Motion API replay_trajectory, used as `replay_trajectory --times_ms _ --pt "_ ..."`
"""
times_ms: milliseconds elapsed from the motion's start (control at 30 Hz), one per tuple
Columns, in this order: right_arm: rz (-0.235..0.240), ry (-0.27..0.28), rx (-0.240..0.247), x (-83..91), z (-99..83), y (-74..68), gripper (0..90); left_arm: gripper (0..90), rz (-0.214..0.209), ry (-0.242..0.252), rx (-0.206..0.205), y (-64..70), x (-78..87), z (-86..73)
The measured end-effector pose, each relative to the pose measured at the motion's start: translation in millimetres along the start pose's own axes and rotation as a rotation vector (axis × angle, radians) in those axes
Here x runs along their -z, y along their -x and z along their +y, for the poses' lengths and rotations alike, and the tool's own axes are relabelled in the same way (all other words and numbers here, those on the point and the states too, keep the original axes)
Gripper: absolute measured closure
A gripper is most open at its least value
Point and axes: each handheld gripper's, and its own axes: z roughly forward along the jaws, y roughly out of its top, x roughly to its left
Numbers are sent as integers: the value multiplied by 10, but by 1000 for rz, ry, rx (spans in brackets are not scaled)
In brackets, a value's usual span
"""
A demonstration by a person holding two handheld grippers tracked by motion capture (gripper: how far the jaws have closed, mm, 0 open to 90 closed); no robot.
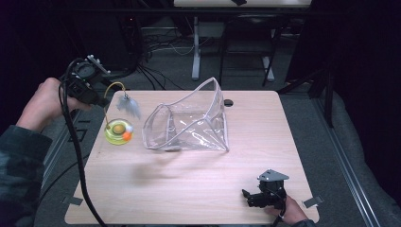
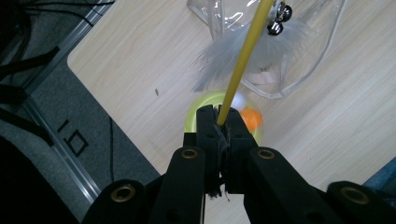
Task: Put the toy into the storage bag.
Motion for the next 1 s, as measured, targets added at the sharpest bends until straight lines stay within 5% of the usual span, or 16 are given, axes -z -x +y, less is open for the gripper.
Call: replay_trajectory --times_ms 1000 --pt "1 0 0 -1 1 2 0 878 27 24 -37 35 222 286"
